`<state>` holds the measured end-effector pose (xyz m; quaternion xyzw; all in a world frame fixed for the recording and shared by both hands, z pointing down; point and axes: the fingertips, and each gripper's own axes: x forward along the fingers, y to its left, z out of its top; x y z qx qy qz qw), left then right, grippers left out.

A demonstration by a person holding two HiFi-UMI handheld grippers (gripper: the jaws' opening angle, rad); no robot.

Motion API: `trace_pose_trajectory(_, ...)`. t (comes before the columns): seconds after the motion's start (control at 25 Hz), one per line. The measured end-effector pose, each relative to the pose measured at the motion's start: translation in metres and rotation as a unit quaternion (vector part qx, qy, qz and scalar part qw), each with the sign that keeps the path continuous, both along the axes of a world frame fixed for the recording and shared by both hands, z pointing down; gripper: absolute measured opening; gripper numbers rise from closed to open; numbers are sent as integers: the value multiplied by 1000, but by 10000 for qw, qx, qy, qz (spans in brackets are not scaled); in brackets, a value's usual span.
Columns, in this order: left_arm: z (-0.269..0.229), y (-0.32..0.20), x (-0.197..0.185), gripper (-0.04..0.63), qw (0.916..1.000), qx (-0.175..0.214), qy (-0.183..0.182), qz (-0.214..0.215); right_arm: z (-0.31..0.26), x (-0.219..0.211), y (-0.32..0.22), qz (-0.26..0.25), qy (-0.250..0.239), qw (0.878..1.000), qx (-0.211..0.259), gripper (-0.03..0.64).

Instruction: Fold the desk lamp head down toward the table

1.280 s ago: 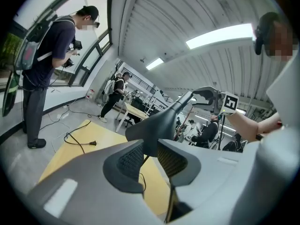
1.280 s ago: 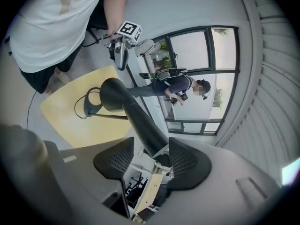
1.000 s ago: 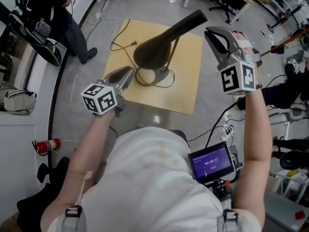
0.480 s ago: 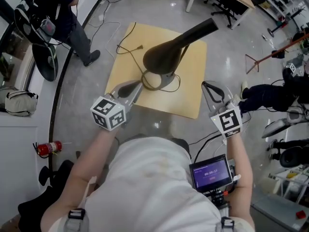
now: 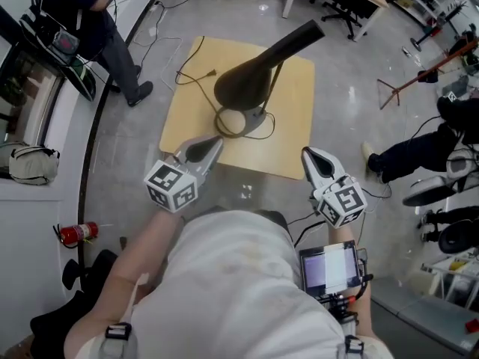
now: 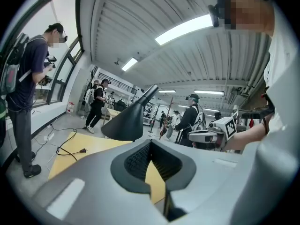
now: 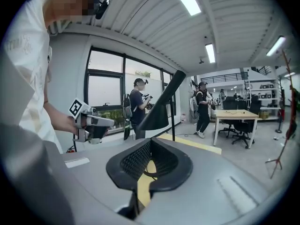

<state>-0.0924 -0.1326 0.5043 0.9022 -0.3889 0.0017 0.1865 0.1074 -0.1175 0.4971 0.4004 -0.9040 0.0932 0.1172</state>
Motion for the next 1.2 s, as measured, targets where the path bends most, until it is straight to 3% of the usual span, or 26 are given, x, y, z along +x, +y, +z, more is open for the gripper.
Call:
trace_pose_trajectory(0.28,0,22,9,2,9999,-1,-91,-101,0,-15,17,-196,-558,9982,69,11)
trace_pose_trajectory(0.56,-10,54,48,2,9998,73,-181,55,-12,3,47,-183,-922,9955,132,11)
trace_pose_trajectory(1.2,-4,130,84,2,9991,74,-331,249,-5,10,122,-238,-1108,9934,171,9)
